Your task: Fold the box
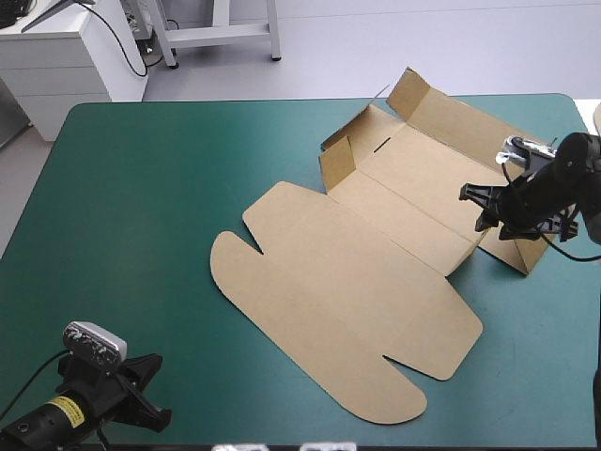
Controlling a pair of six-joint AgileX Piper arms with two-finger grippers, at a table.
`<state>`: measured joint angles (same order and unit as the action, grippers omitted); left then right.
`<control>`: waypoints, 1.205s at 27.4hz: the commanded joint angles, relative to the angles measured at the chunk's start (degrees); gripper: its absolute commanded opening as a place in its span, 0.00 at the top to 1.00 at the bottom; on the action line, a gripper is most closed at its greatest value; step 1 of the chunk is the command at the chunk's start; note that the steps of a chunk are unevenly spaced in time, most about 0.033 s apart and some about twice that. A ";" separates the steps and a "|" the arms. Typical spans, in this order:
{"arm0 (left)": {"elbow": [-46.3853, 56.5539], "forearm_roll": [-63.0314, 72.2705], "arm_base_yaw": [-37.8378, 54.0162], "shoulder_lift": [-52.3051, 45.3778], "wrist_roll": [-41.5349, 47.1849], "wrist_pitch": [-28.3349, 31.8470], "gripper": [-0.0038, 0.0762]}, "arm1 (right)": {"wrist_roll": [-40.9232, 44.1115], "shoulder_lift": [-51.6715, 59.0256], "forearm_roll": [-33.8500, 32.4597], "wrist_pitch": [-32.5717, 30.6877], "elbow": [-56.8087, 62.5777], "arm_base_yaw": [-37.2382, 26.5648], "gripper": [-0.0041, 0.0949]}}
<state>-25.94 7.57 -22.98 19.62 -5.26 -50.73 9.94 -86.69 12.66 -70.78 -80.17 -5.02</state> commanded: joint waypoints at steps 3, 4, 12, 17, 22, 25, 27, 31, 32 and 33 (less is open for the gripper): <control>-1.90 1.07 -0.10 0.48 0.28 3.41 0.96 | 6.88 -4.34 3.00 -0.58 -2.13 -0.11 0.48; -1.90 1.07 -0.10 0.48 0.28 3.41 0.96 | 6.88 -5.24 3.68 -0.58 -2.13 -0.11 0.48; -1.90 1.07 -0.10 0.48 0.28 3.41 0.96 | 10.88 -10.11 3.95 -0.58 -1.87 -0.11 0.48; -1.90 1.07 -0.10 0.48 0.28 3.41 0.96 | 10.77 -11.00 4.64 -0.58 -1.87 -0.11 0.65; -1.90 1.07 -0.10 0.48 0.28 3.41 0.96 | 10.54 -11.00 2.91 -0.27 -1.87 -0.11 0.97; -1.90 1.07 -0.10 0.48 0.28 3.41 0.96 | 10.60 -11.00 2.81 -0.40 -1.87 -0.11 0.98; -1.90 1.07 -0.10 0.48 0.28 3.41 0.96 | 10.60 -11.00 2.81 -0.40 -1.87 -0.11 0.98; -1.90 1.07 -0.10 0.48 0.28 3.41 0.96 | 8.08 -11.00 2.81 -0.07 -1.87 -0.11 0.98; -1.90 1.07 -0.10 0.48 0.28 3.41 0.96 | 7.23 -11.00 2.50 0.04 -1.87 -0.01 0.98; -1.90 1.07 -0.10 0.48 0.28 3.41 0.96 | 6.12 -11.00 0.91 0.04 -1.87 0.46 0.98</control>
<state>-25.94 7.57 -22.98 19.62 -5.26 -50.66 19.12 -99.97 14.48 -70.16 -80.44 -4.93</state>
